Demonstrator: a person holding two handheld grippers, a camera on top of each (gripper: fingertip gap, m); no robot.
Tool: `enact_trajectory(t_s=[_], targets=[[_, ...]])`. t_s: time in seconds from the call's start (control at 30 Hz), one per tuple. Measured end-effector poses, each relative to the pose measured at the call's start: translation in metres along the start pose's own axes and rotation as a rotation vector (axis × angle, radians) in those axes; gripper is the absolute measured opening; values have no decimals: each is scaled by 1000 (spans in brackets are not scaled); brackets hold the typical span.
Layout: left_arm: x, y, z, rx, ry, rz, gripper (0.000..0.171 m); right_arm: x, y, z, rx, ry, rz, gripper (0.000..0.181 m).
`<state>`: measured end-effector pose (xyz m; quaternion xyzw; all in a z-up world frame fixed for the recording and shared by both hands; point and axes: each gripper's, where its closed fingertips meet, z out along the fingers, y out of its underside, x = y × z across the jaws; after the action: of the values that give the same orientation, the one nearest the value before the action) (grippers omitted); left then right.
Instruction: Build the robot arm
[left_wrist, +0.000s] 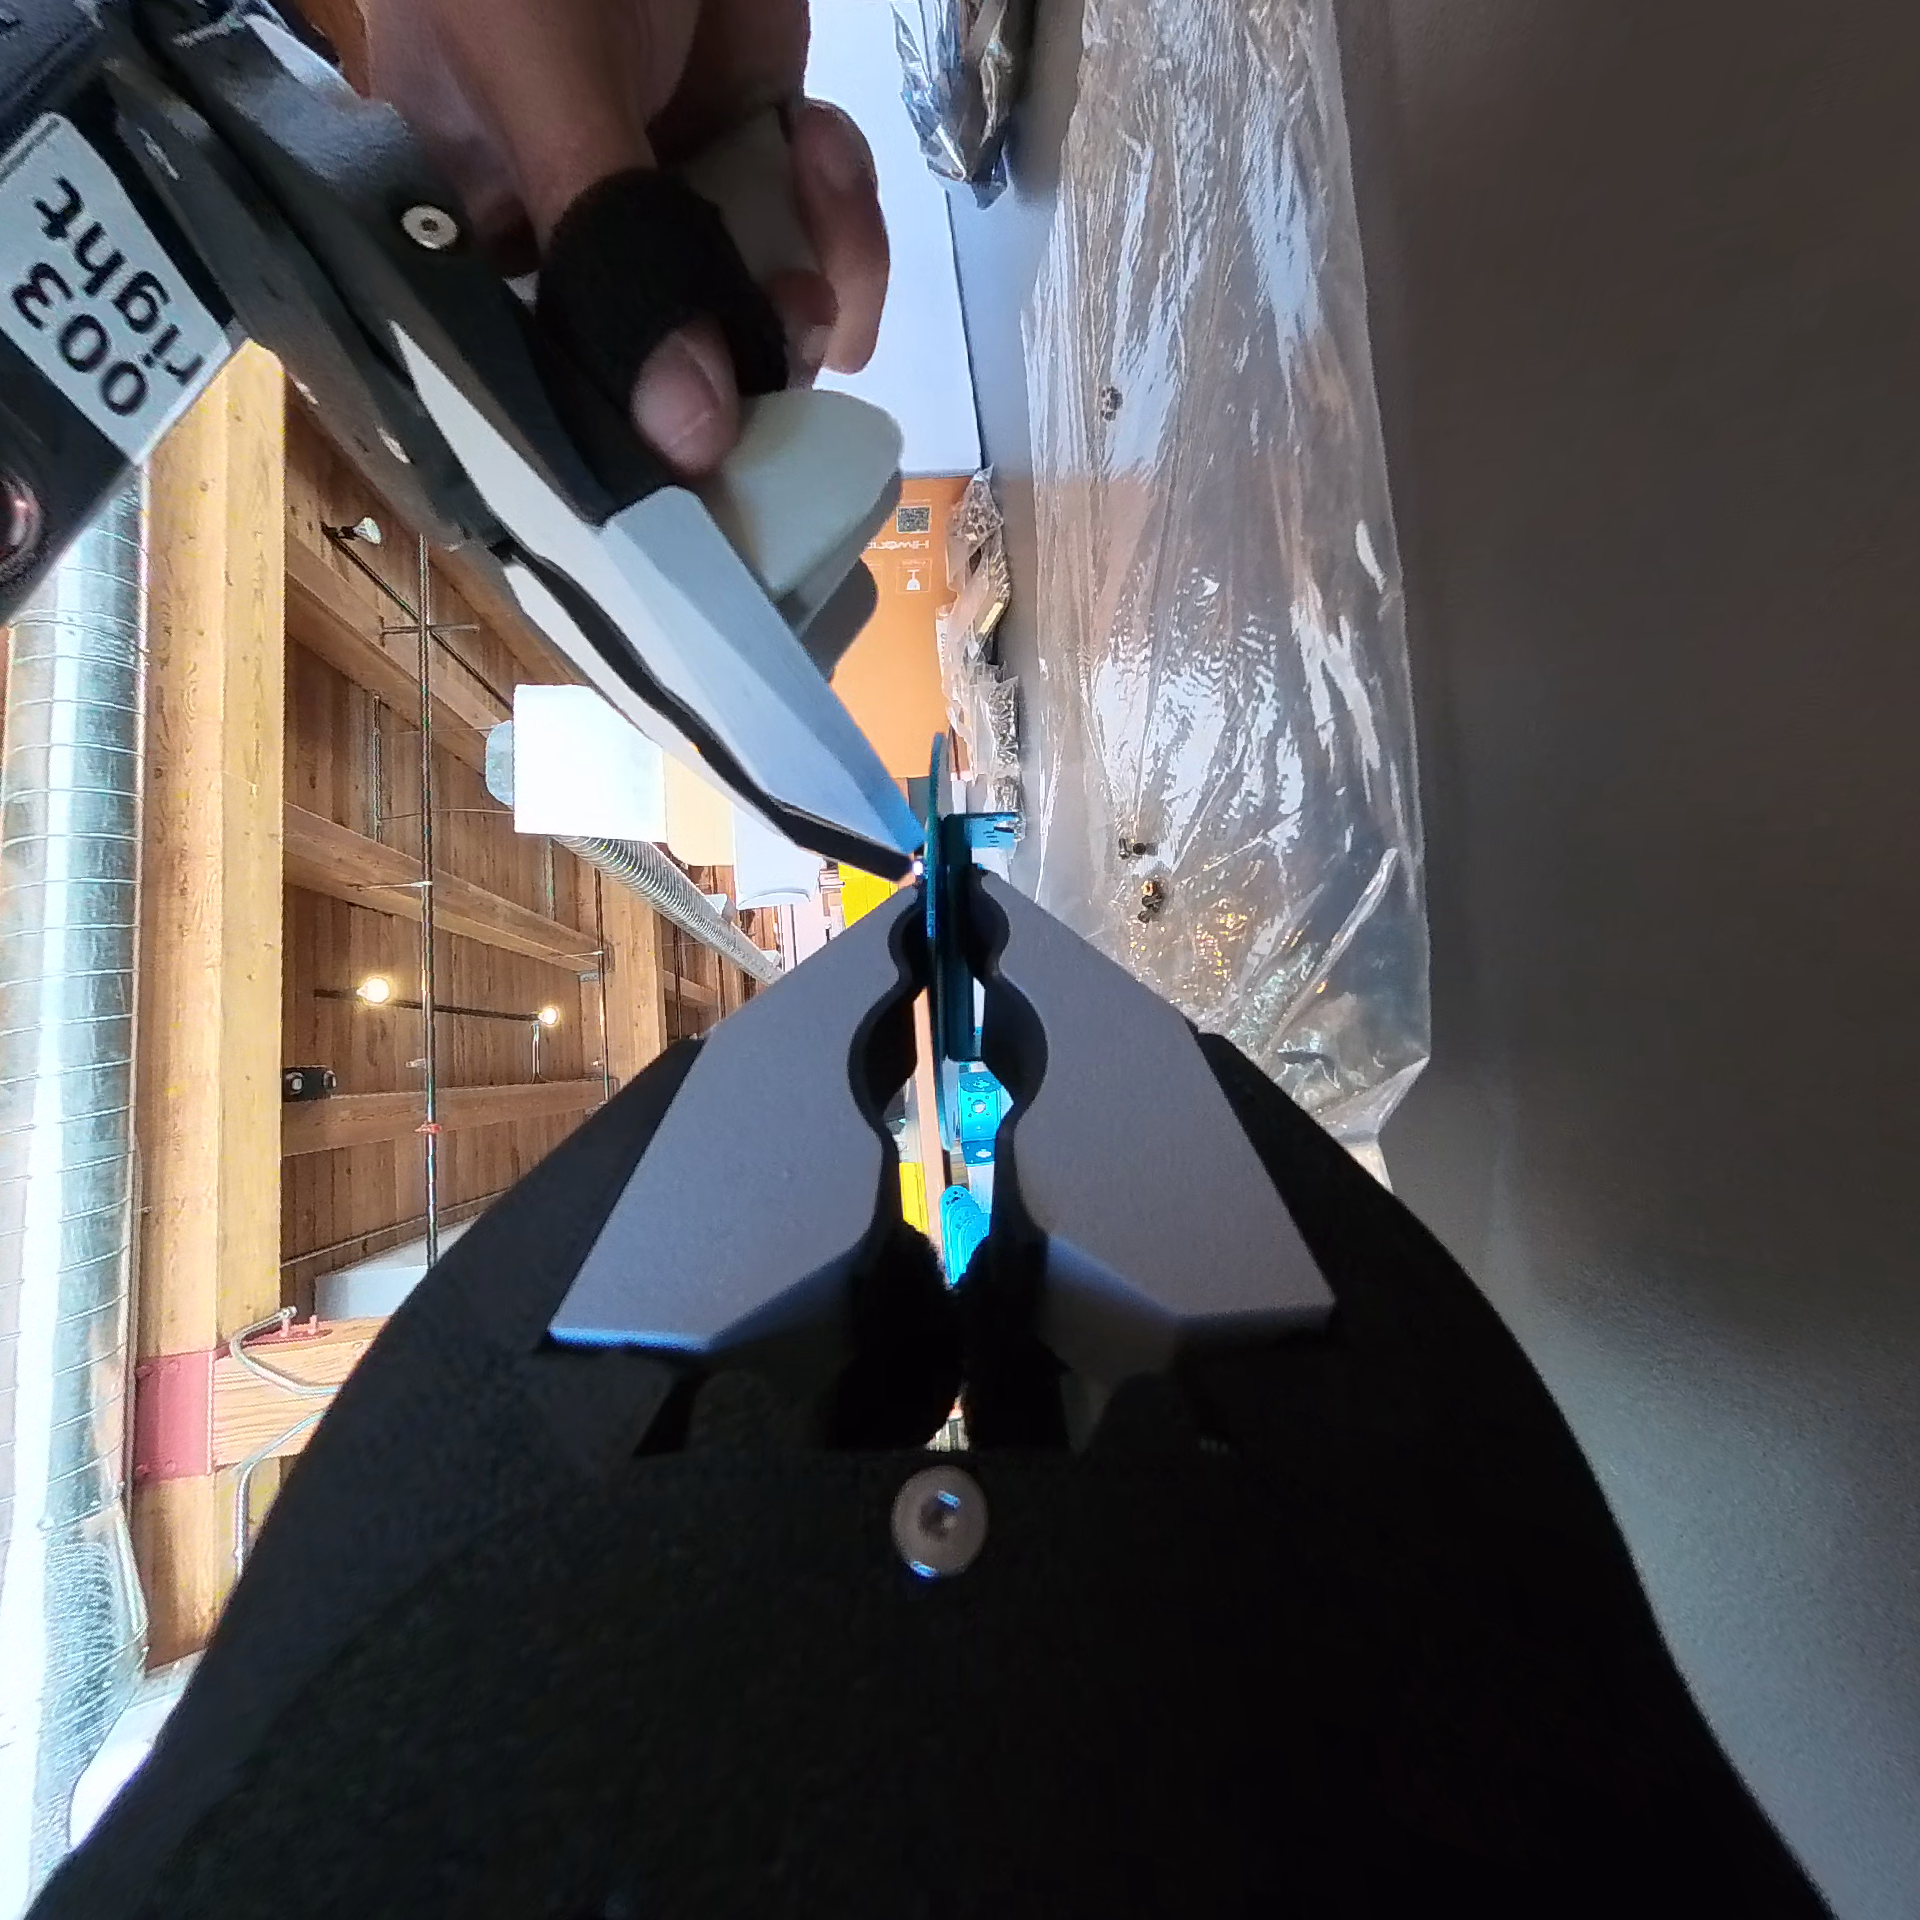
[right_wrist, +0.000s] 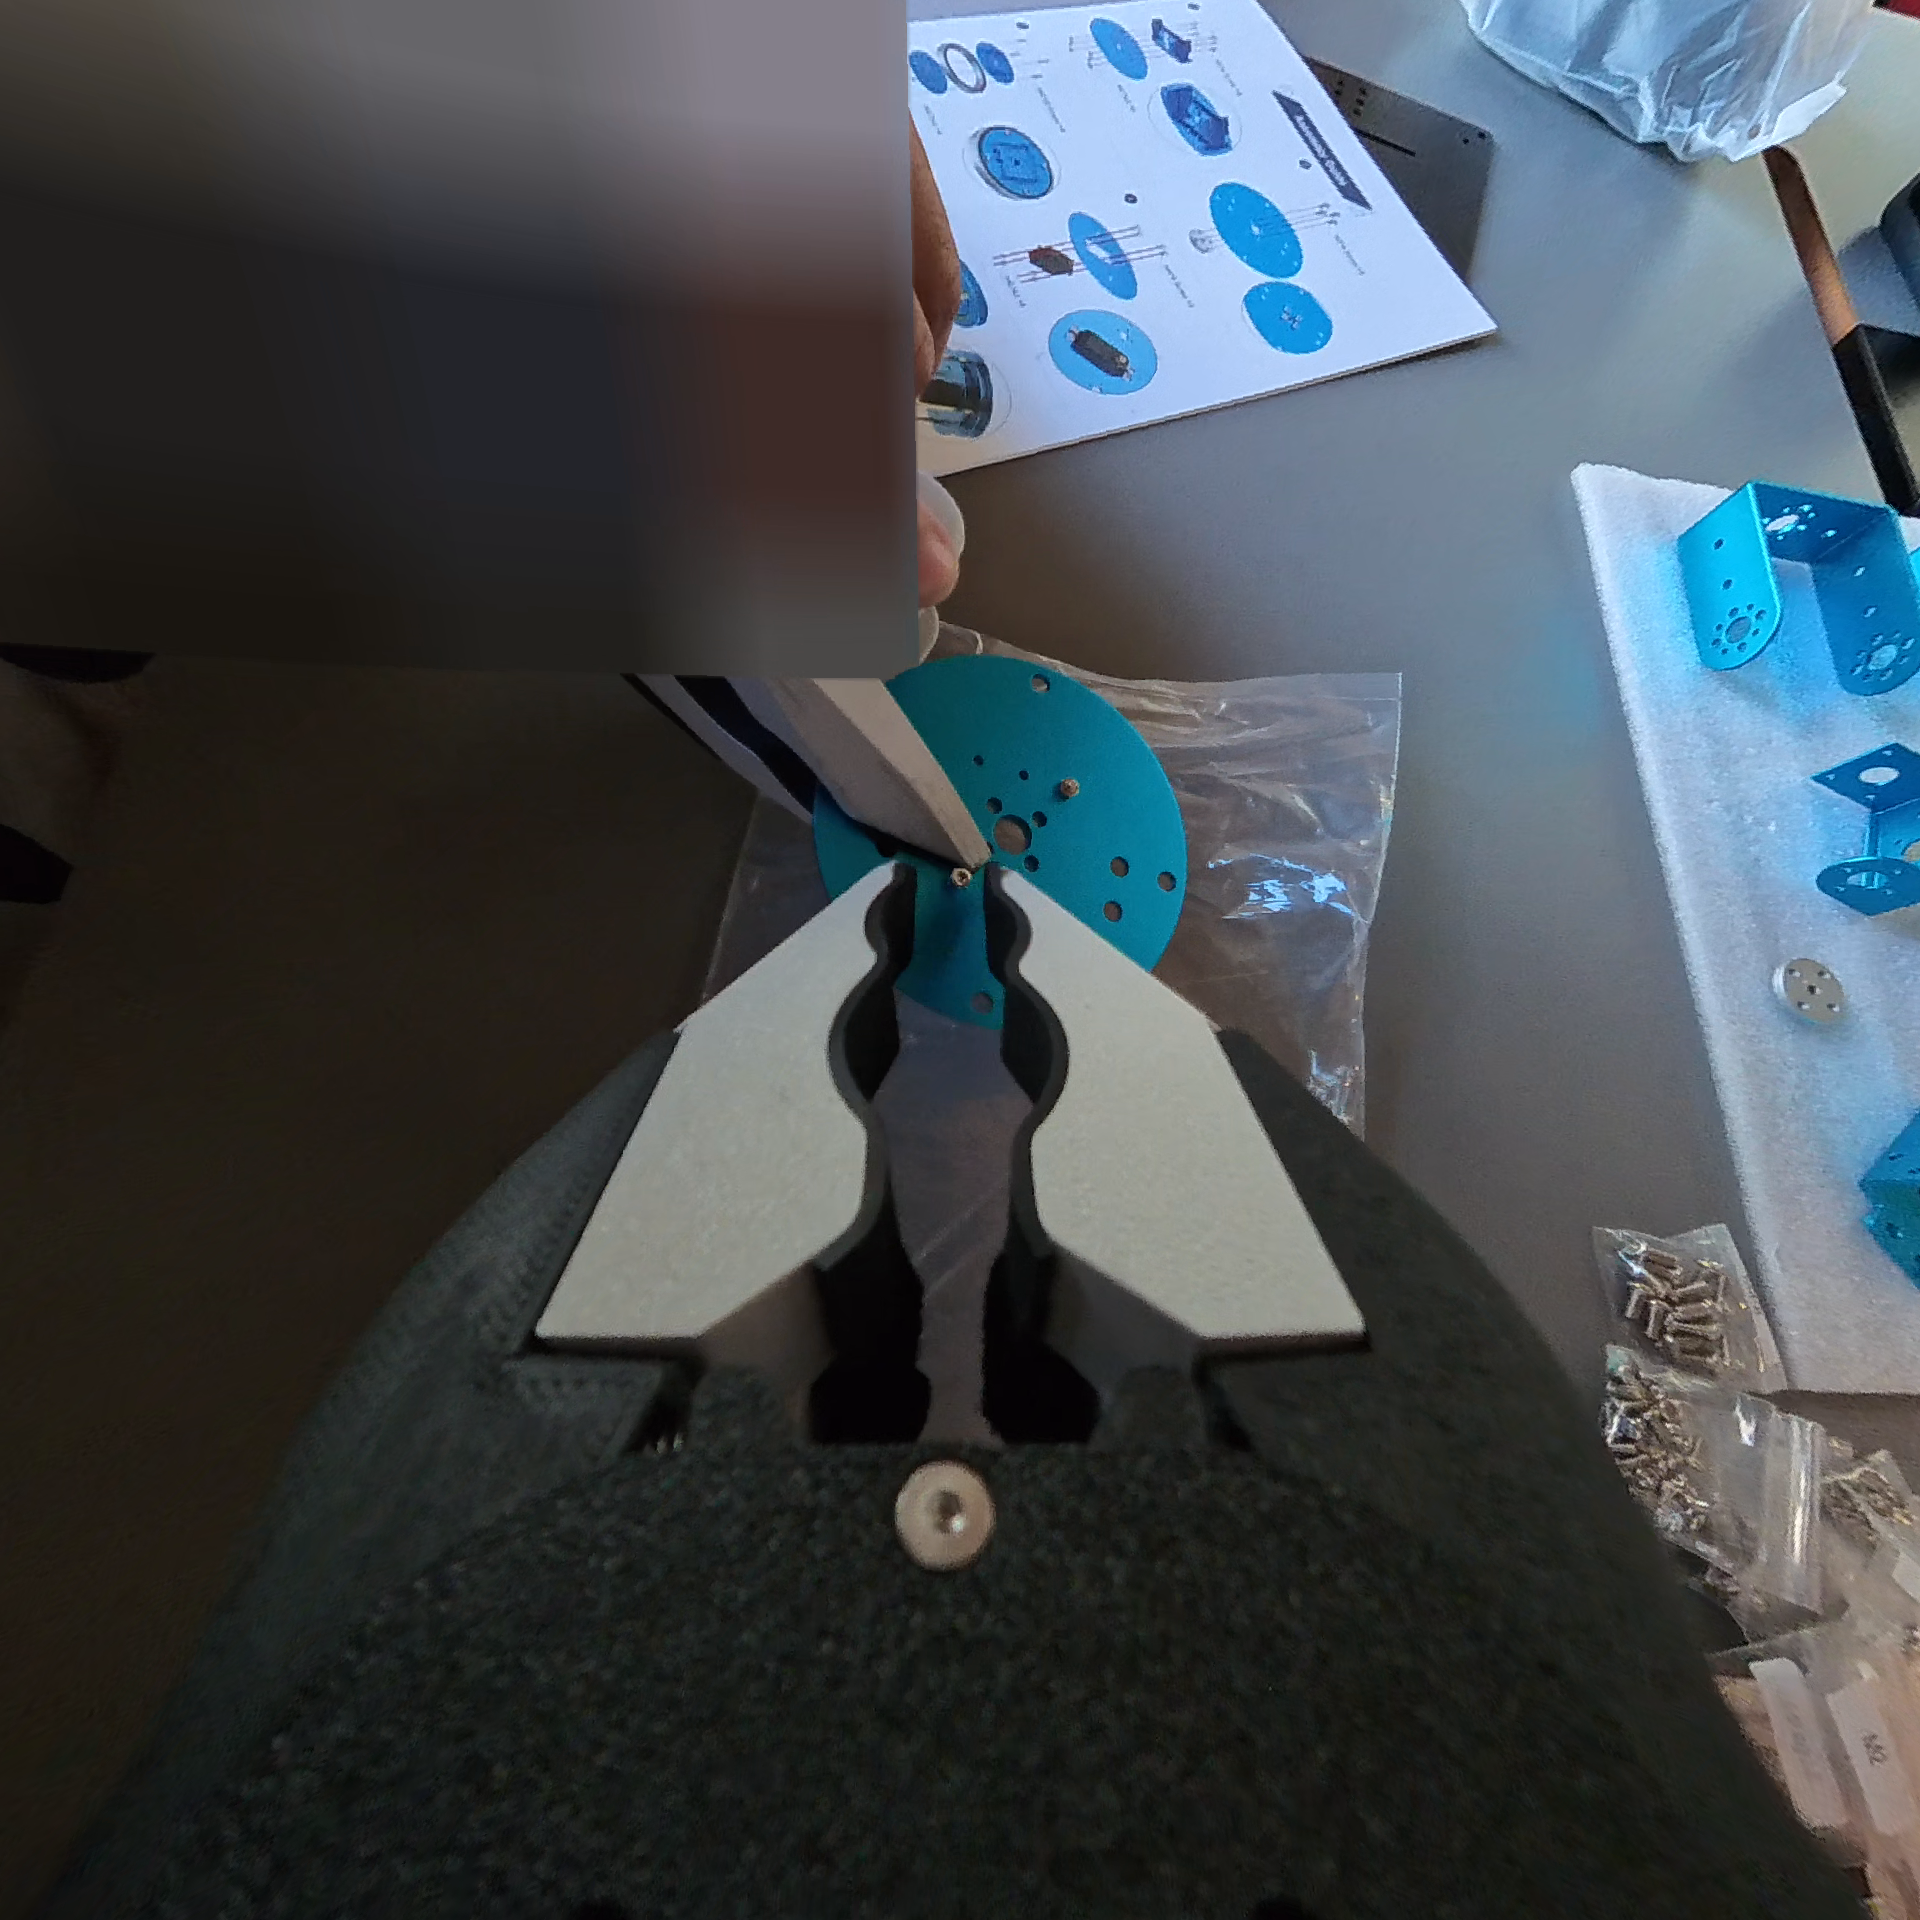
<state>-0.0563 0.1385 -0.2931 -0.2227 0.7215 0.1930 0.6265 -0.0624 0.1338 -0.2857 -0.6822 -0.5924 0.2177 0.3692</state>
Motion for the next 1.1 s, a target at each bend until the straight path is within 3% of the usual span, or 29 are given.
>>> enact_trajectory(t_s=[0.53,0.7,1.03,1.1], targets=[[-2,3,0,-10,-8,3,3,-5,-6,-4,47,-50,62,16],[-3,3,0,-12,-13,2,3,-9,-6,-4,69,-112,118,48],[-13,8,0,-13,-28,-111,3,-10,-12,-7,173,-72,72,60],[-17,11,0,-24,-41,-128,3,-7,-18,-9,239,-62,98,70]])
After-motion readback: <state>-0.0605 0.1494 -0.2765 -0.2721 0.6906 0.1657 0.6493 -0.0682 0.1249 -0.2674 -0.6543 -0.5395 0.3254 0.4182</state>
